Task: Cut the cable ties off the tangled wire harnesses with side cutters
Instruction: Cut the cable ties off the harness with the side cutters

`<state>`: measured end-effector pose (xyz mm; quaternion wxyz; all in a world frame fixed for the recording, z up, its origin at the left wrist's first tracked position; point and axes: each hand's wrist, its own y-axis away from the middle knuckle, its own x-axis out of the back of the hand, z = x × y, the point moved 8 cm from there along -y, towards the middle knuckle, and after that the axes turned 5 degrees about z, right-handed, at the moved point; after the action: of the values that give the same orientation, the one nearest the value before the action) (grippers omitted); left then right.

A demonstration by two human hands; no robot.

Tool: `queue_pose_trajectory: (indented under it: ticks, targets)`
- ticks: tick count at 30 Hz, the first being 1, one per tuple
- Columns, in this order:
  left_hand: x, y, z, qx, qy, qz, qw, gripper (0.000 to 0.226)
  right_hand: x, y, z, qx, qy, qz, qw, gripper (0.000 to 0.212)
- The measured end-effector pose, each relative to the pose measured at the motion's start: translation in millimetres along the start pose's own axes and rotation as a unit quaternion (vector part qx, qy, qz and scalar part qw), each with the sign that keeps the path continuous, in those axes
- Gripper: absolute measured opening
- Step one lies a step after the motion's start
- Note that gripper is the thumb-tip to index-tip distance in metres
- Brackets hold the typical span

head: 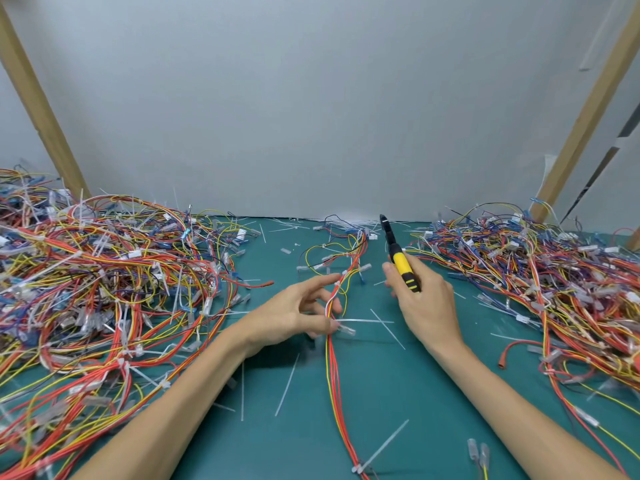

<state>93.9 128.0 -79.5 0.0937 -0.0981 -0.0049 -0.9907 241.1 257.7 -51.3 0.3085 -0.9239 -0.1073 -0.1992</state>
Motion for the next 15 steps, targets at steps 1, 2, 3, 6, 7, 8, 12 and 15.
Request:
queue_pose_trajectory:
  ticks: [1, 2, 3, 6, 7, 8, 12, 15]
  targets:
    - [-2, 0, 0, 0.0, -0.014, -0.01, 1.0, 0.075, -1, -1, 1, -0.008, -0.01, -0.004, 1.0, 0.025]
    - [-2, 0, 0, -0.001, -0.027, -0.014, 1.0, 0.079, -1, -1, 2, -0.015, -0.027, -0.007, 1.0, 0.022]
    - [-2, 0, 1, -0.004, -0.033, -0.013, 0.999, 0.08, -2, -1, 1, -0.022, -0.051, -0.011, 0.998, 0.018]
    - [2, -1, 3, -0.025, -0.026, 0.026, 0.999, 0.074, -7, -1, 0, -0.059, -0.146, -0.035, 0.987, 0.008]
    - [5, -2, 4, -0.033, -0.024, 0.051, 0.998, 0.069, -9, 0, 0, -0.072, -0.17, -0.045, 0.982, 0.01]
    - [8, -3, 3, -0.039, -0.017, 0.08, 0.996, 0.062, -10, 1, -1, -0.083, -0.189, -0.055, 0.977, 0.012]
    - [25, -5, -9, -0.02, 0.066, 0.183, 0.981, 0.036, -10, 5, 1, -0.143, -0.254, -0.069, 0.954, 0.029]
    - [31, -6, -18, -0.003, 0.067, 0.215, 0.974, 0.027, -20, 10, 5, -0.234, -0.372, -0.084, 0.894, 0.045]
